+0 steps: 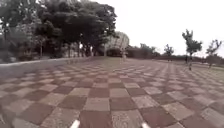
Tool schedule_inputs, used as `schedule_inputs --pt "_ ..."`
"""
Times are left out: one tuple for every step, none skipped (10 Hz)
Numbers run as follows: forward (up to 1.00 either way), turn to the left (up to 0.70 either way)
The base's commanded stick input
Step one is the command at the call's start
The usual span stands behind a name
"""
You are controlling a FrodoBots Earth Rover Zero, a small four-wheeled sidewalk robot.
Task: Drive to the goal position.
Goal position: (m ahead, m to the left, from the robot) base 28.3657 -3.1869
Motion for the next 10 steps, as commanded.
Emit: schedule_inputs --pt "0.7 0.0" --pt "0.7 0.0" --pt "0.7 0.0" --pt "0.7 0.0" --pt "0.7 0.0" --pt "0.7 0.0" --pt "0.7 0.0" --pt "0.7 0.0" --pt "0.7 0.0" --pt "0.7 0.0"
